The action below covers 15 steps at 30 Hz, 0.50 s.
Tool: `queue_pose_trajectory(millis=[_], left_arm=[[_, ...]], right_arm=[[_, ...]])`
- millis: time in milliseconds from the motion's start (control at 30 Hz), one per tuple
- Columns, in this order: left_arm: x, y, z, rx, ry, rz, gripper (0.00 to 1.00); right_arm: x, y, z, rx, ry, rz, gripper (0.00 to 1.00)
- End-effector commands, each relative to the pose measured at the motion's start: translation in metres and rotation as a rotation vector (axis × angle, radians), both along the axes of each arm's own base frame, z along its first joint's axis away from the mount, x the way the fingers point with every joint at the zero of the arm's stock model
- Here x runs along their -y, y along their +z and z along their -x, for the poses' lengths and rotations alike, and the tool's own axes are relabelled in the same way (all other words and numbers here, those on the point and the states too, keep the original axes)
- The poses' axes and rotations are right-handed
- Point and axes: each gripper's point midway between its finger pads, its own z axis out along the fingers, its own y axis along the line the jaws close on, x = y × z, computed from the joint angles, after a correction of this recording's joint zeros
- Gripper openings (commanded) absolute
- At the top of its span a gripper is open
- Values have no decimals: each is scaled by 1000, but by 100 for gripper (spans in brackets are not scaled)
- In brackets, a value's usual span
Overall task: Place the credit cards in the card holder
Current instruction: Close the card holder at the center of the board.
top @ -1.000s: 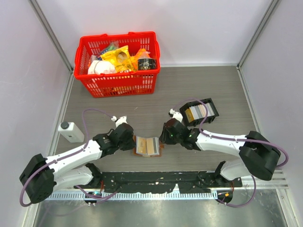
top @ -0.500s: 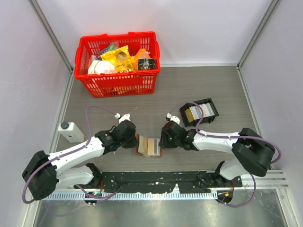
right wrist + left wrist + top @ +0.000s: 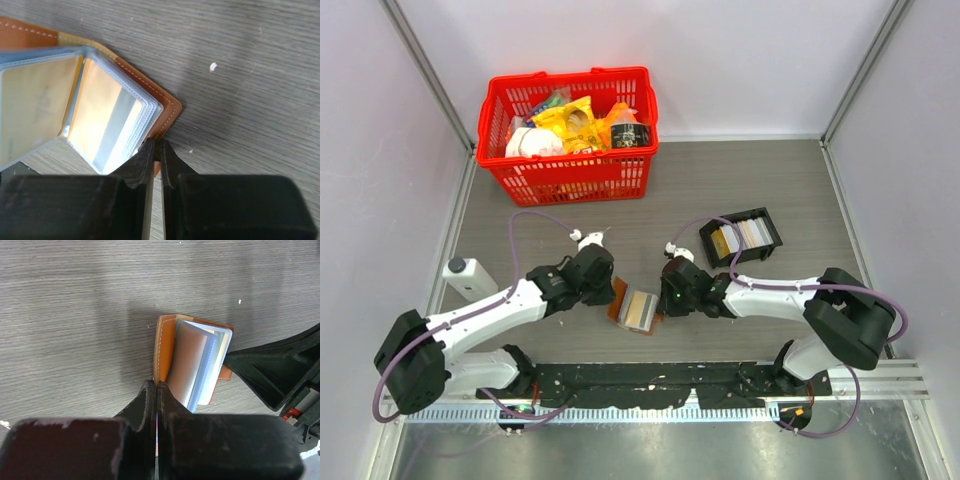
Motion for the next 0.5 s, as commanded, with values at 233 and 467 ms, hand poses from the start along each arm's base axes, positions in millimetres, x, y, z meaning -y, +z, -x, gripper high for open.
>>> queue_pose_trajectory(millis=[233, 467], left_arm=[[1, 11, -24, 57, -12, -109, 0], [5, 9, -31, 60, -13, -128, 0]], right_arm=[[-23, 7, 47, -83, 276, -148, 8], [-32, 19, 74, -114, 455, -225, 13]])
